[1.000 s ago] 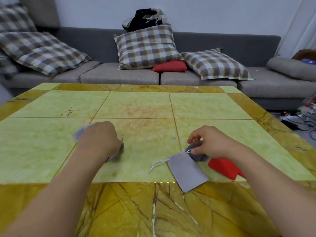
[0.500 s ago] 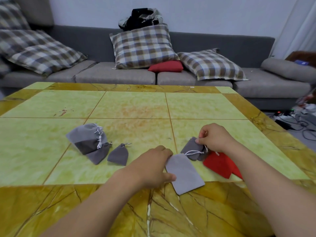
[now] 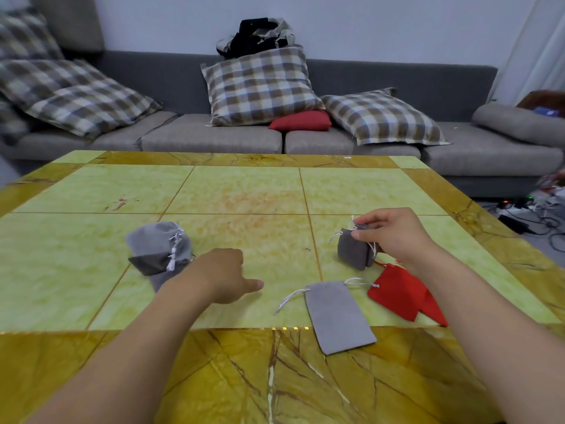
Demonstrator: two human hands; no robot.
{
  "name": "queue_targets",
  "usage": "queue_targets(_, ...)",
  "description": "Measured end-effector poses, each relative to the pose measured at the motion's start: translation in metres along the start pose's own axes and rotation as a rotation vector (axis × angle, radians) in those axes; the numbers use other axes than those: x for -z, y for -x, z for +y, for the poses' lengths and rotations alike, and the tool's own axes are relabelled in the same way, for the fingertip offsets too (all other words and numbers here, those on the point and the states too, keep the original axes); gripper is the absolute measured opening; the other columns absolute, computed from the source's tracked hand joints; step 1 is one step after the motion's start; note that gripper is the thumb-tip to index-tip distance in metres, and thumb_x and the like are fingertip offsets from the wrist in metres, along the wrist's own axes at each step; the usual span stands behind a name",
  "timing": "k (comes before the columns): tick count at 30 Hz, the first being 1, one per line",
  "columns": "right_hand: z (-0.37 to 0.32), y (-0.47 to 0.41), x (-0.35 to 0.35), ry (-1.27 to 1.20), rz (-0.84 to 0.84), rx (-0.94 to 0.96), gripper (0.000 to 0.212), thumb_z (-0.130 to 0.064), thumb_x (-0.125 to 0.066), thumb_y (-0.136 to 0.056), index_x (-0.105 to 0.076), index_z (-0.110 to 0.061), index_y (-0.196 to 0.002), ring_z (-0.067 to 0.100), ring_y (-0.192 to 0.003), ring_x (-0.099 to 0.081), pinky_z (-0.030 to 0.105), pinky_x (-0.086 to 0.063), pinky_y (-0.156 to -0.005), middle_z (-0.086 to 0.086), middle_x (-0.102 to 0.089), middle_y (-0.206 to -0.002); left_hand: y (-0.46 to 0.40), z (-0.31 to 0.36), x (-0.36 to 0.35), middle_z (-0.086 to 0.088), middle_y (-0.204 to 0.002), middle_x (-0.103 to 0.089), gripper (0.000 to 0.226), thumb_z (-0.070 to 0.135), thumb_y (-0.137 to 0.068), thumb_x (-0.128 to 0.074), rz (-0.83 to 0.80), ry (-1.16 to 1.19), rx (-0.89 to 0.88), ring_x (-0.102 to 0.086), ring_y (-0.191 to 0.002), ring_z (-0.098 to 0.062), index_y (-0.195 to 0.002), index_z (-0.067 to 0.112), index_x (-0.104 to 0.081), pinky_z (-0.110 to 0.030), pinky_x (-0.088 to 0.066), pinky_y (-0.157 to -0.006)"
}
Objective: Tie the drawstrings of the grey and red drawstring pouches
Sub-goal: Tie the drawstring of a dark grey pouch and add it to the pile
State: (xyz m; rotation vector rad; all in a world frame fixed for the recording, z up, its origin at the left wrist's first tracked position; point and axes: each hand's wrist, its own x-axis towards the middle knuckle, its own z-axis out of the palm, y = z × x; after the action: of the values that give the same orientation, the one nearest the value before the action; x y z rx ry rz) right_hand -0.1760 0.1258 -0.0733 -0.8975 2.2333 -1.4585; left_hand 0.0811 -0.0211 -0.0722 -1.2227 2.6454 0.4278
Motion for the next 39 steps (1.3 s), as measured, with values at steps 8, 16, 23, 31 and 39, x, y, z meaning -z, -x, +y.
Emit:
queue_targets(8,-0.034,0.015,0.002,-0.183,0.106,0.222,0.005,-0.014,-0.077,-0.084,-0.078,-0.017,-0.088,0.002,-0.074,-0.064,0.02,-0.048,-0.074,-0.005,-0.074,-0.083,0.01,0.044,0.005,0.013,-0.122,-0.061,0.051,0.058,-0.085,-0.06,0.556,0.667,-0.283,-0.056,-0.107,-0.006,-0.125,0.027,-0.058,-0.026,-0.047,-0.084)
queue_targets(16,-0.071,0.063,-0.037,-0.278,-0.272,0.399,0.016,-0.005,-0.072,-0.085,-0.073,-0.01,-0.099,0.016,-0.079,-0.069,0.028,-0.056,-0.075,0.015,-0.076,-0.087,0.025,0.062,0.007,0.001,-0.101,-0.072,0.041,0.039,-0.083,-0.067,0.302,1.264,-0.482,-0.067,-0.078,-0.003,-0.12,0.021,-0.063,-0.018,-0.051,-0.065)
queue_targets(23,-0.066,0.058,-0.026,-0.305,-0.333,0.213,0.03,0.005,-0.074,-0.079,-0.07,-0.003,-0.108,0.023,-0.085,-0.072,0.028,-0.06,-0.076,0.017,-0.076,-0.096,0.022,0.053,0.014,-0.009,-0.08,-0.076,0.009,0.012,-0.091,-0.066,0.381,1.403,-0.37,-0.072,-0.071,-0.017,-0.093,0.007,-0.073,-0.023,-0.056,-0.062)
queue_targets(31,-0.065,0.052,-0.019,-0.392,-0.198,0.179,0.009,-0.003,-0.071,-0.086,-0.076,-0.001,-0.093,0.015,-0.061,-0.058,0.024,-0.055,-0.062,0.012,-0.071,-0.073,0.019,0.031,0.028,-0.006,-0.068,-0.07,0.01,0.014,-0.09,-0.066,0.434,1.17,-0.39,-0.066,-0.06,-0.013,-0.087,0.01,-0.075,-0.026,-0.059,-0.062)
queue_targets(39,-0.067,0.05,-0.013,-0.417,-0.071,0.189,0.007,-0.001,-0.071,-0.086,-0.076,-0.001,-0.089,0.013,-0.057,-0.055,0.02,-0.05,-0.054,0.014,-0.071,-0.071,0.012,0.01,0.032,-0.002,-0.06,-0.063,0.016,0.011,-0.092,-0.065,0.637,0.545,-0.412,-0.059,-0.048,-0.014,-0.078,0.012,-0.073,-0.013,-0.048,-0.047)
